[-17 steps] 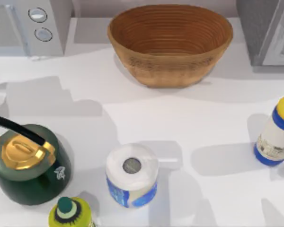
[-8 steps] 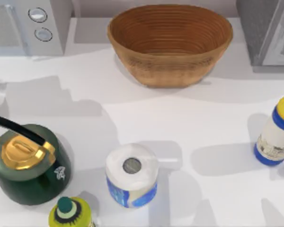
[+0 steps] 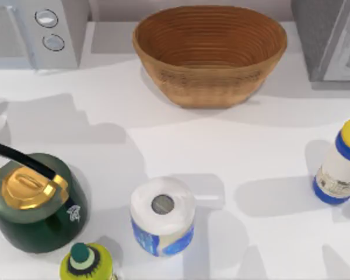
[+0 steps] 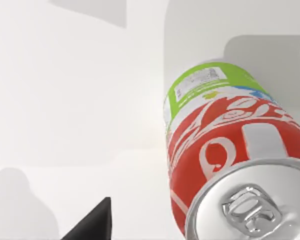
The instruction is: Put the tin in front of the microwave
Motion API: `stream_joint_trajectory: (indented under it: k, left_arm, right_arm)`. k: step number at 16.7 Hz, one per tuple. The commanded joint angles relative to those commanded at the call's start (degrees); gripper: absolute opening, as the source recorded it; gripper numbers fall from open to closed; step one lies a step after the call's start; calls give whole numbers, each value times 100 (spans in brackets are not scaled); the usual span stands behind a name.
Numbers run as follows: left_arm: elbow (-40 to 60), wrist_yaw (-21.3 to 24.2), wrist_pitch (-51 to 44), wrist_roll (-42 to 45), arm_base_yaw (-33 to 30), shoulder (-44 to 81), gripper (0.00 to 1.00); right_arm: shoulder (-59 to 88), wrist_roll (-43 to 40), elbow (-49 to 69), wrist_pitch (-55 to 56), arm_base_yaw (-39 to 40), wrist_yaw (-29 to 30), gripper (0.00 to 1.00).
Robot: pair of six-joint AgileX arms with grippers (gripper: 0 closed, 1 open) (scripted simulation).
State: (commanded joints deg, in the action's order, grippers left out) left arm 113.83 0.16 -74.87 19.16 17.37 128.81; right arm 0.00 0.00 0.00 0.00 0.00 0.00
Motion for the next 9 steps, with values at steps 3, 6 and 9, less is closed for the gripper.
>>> stream_joint_trajectory:
  k: [3, 6, 9]
  left_arm:
    - [241, 0, -229, 0, 0, 28, 100]
    - [780, 0, -712, -3, -4, 64, 100]
    - [1027, 1, -955, -6, -7, 72, 100]
  right_arm:
    - [0, 0, 0, 0, 0, 0, 100]
    - [0, 0, 0, 0, 0, 0, 100]
    - [0, 0, 0, 0, 0, 0, 100]
